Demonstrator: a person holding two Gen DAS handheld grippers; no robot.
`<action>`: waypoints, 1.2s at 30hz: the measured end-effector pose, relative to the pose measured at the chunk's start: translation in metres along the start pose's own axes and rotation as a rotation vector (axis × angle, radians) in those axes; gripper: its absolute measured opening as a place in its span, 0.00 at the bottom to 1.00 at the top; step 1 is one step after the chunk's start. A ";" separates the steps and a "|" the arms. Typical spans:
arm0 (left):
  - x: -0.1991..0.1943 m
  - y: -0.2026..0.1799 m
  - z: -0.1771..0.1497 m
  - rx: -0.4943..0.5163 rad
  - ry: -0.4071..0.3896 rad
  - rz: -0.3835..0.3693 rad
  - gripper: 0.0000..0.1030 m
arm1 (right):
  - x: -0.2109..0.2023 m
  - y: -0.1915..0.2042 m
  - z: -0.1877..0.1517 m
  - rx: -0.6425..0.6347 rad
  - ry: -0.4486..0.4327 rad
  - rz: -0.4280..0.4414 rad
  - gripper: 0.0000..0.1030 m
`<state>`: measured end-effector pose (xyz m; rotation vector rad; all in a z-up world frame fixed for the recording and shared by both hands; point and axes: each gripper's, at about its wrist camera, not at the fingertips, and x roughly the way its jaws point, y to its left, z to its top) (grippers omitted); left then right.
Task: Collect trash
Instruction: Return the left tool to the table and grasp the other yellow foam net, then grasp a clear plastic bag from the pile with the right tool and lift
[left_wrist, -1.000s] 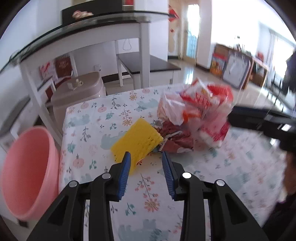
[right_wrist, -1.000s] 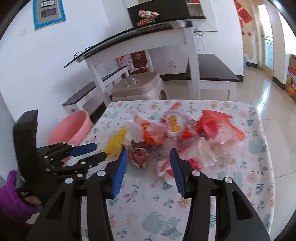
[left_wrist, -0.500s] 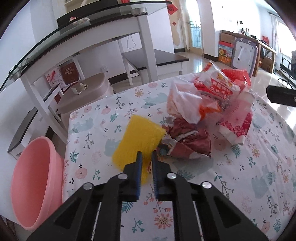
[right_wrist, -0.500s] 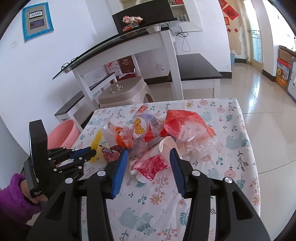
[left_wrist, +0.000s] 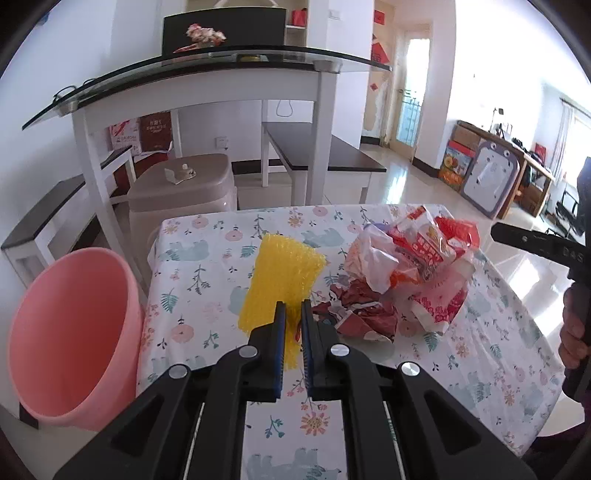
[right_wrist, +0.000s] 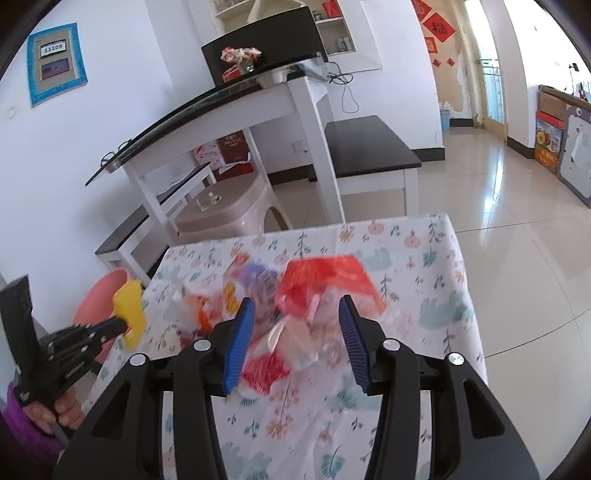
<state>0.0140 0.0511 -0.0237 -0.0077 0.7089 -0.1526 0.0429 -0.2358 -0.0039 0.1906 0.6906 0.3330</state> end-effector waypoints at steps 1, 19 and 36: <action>-0.001 0.001 0.000 -0.008 0.001 -0.001 0.07 | 0.002 0.002 0.005 -0.010 -0.002 0.001 0.47; -0.001 0.006 -0.007 -0.043 0.026 -0.007 0.07 | 0.057 -0.023 0.011 0.076 0.131 0.015 0.34; -0.019 0.006 -0.004 -0.050 -0.027 -0.019 0.07 | -0.003 -0.006 0.012 -0.006 0.001 0.012 0.00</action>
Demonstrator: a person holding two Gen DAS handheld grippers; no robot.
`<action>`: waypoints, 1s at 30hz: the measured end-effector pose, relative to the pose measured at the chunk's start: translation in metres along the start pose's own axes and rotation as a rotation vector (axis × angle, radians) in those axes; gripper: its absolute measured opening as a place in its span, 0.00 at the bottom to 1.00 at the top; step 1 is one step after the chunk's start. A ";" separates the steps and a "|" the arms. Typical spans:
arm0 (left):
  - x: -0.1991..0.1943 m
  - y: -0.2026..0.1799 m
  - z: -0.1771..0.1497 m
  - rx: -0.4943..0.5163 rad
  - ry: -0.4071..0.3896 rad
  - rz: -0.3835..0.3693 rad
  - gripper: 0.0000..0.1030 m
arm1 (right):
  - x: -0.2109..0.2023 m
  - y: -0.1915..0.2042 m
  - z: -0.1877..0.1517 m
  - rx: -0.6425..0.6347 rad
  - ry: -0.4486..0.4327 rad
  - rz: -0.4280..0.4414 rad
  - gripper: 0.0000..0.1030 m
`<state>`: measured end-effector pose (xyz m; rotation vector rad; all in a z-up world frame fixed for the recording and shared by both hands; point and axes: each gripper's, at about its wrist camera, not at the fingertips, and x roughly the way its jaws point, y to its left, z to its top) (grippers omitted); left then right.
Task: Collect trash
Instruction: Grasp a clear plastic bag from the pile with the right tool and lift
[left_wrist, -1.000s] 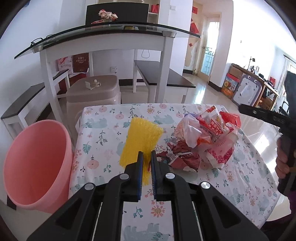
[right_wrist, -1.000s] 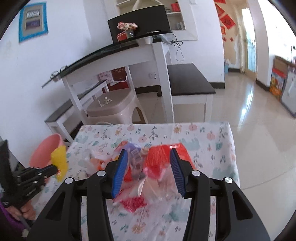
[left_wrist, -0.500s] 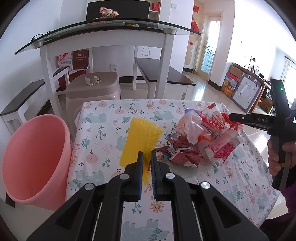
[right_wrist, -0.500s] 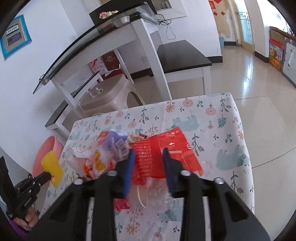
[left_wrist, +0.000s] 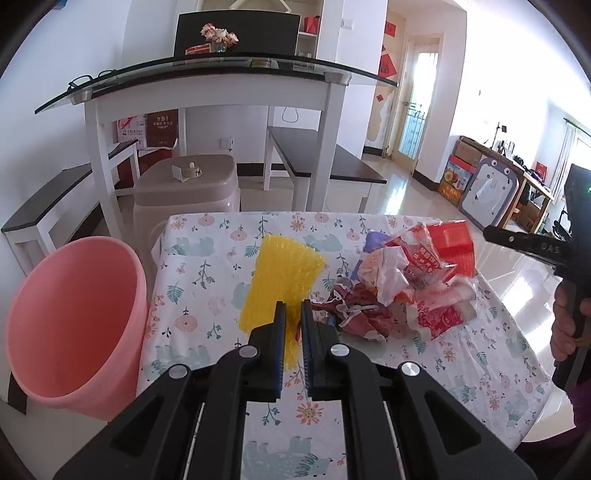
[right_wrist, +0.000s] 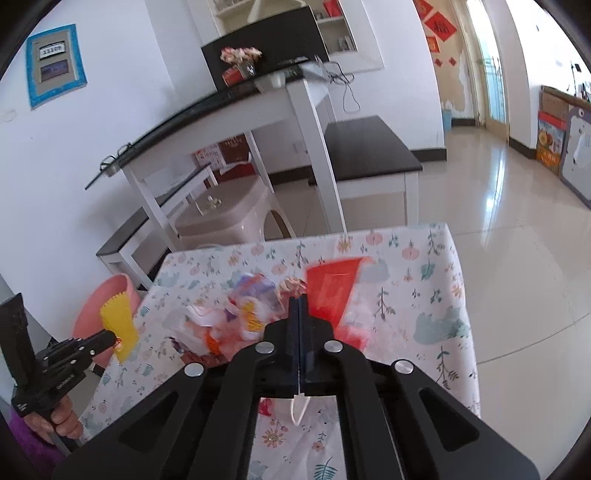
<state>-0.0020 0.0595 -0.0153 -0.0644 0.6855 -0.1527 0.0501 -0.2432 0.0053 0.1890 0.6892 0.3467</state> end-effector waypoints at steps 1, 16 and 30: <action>-0.001 0.000 0.000 0.000 -0.003 0.001 0.07 | -0.004 0.000 0.001 -0.001 -0.012 -0.003 0.00; 0.003 0.007 -0.002 -0.011 0.021 0.013 0.07 | 0.008 -0.060 -0.008 0.164 0.053 -0.066 0.52; 0.007 0.001 -0.001 0.004 0.037 0.016 0.07 | 0.055 -0.054 -0.020 0.098 0.157 -0.054 0.03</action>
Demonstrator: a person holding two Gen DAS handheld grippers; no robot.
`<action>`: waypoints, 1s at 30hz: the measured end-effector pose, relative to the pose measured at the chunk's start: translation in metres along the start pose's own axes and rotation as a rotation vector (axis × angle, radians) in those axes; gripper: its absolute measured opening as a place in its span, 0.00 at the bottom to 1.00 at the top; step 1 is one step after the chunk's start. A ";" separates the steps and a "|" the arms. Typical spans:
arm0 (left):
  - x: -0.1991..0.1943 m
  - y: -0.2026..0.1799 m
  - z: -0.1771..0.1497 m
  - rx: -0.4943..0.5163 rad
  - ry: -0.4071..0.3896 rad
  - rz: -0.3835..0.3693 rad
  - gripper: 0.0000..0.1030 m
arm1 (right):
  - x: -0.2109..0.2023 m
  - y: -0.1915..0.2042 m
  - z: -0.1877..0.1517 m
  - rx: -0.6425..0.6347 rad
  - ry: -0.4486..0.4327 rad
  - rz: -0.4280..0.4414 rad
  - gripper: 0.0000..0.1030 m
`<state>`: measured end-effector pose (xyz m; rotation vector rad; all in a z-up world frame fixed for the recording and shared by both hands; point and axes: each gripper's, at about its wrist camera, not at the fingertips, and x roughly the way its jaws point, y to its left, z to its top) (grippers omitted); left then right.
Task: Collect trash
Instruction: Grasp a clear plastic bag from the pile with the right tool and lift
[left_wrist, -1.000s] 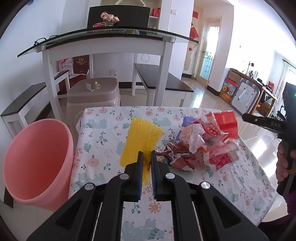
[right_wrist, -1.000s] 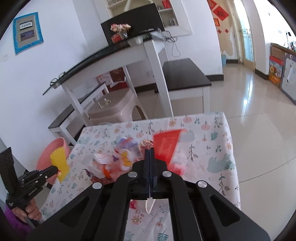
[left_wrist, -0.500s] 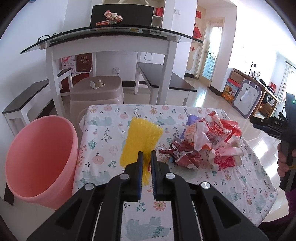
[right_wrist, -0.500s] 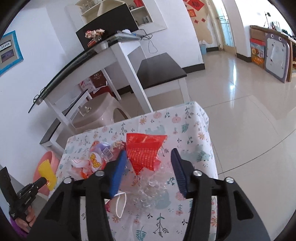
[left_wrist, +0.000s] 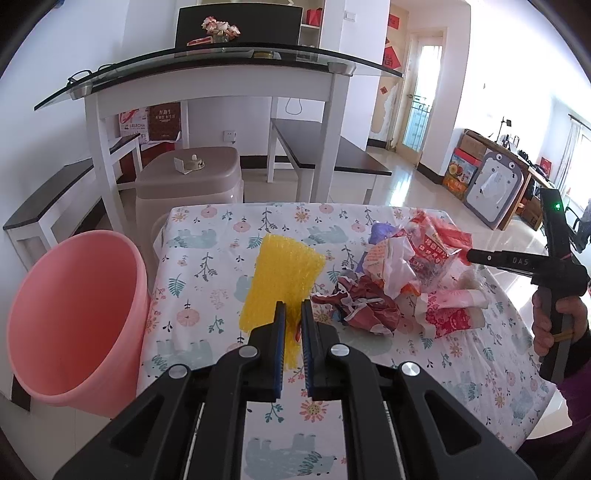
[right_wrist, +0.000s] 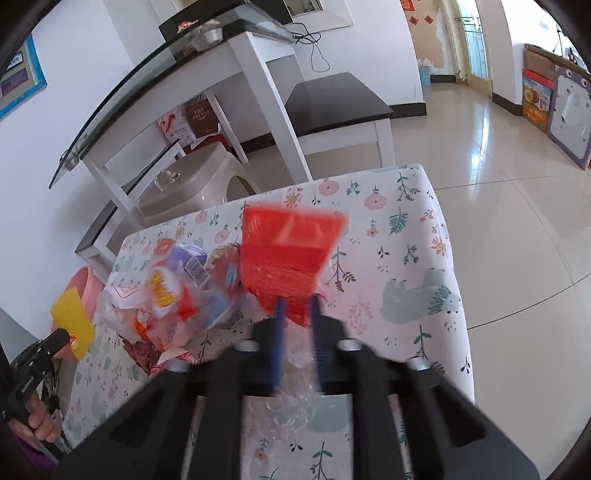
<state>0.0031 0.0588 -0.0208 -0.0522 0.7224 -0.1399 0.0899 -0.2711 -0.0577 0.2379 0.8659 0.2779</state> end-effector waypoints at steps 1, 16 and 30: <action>0.000 0.000 0.000 0.001 -0.001 -0.001 0.07 | 0.000 0.001 0.000 -0.006 0.001 -0.001 0.02; -0.012 0.010 0.000 -0.026 -0.042 0.000 0.07 | -0.056 0.036 0.010 -0.113 -0.172 0.017 0.00; -0.013 0.015 -0.006 -0.037 -0.036 -0.012 0.07 | -0.042 0.003 -0.024 -0.018 -0.017 -0.036 0.44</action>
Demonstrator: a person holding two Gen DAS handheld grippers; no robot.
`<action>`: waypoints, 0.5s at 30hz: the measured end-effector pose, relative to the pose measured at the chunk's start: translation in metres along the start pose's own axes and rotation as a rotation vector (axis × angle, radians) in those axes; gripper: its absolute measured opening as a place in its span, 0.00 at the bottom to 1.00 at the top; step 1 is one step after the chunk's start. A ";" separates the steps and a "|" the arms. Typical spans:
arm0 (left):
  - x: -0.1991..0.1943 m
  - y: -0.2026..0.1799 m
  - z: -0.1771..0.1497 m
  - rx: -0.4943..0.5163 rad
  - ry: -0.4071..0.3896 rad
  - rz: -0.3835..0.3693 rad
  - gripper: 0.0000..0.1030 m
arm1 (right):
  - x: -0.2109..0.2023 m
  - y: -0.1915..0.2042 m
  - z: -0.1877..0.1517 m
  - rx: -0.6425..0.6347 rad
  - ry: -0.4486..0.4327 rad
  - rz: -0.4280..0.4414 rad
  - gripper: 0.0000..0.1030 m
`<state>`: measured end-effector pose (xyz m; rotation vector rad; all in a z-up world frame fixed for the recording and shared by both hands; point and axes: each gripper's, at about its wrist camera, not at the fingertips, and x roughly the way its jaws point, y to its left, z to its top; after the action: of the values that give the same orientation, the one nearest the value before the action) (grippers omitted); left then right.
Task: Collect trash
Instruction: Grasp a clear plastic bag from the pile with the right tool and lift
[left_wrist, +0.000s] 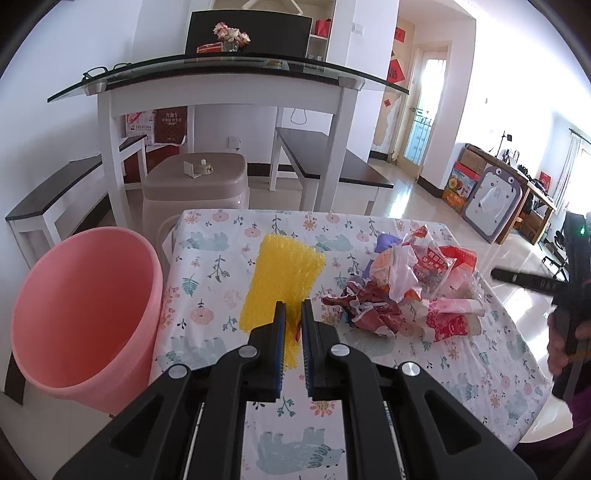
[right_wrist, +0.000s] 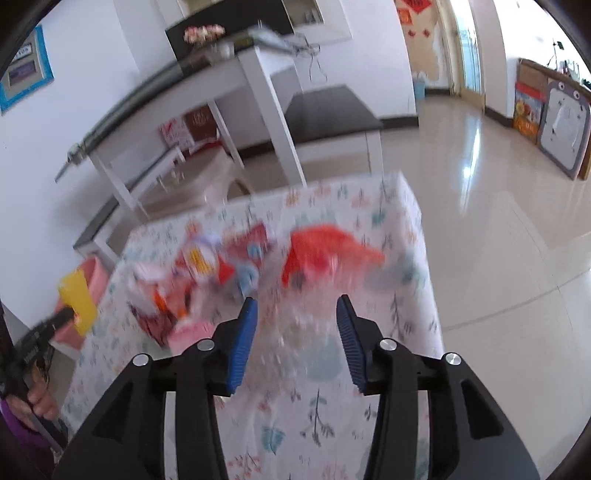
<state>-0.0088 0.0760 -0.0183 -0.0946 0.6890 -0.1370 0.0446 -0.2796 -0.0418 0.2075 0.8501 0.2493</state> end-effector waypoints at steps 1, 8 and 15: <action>0.001 -0.001 0.000 0.001 0.002 -0.002 0.07 | 0.004 0.000 -0.004 0.005 0.015 0.002 0.44; 0.002 -0.005 -0.001 0.016 0.003 -0.004 0.07 | 0.026 0.005 -0.019 -0.002 0.053 -0.015 0.44; -0.001 -0.004 -0.001 0.008 -0.004 -0.011 0.07 | 0.022 0.009 -0.022 0.000 0.071 0.014 0.24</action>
<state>-0.0107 0.0724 -0.0184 -0.0911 0.6839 -0.1496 0.0408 -0.2622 -0.0692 0.2060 0.9194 0.2714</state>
